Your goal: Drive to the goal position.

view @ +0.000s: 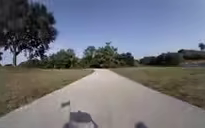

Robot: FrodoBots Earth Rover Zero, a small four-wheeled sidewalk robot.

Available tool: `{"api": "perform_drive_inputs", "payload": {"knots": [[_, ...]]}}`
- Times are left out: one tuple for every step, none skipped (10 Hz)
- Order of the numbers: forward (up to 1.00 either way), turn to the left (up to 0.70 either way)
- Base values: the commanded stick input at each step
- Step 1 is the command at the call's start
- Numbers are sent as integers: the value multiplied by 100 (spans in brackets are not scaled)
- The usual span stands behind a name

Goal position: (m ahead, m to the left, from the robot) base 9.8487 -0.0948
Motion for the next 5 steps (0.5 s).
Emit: {"api": "perform_drive_inputs", "payload": {"knots": [[100,3],[100,3],[100,3],[100,3],[100,3]]}}
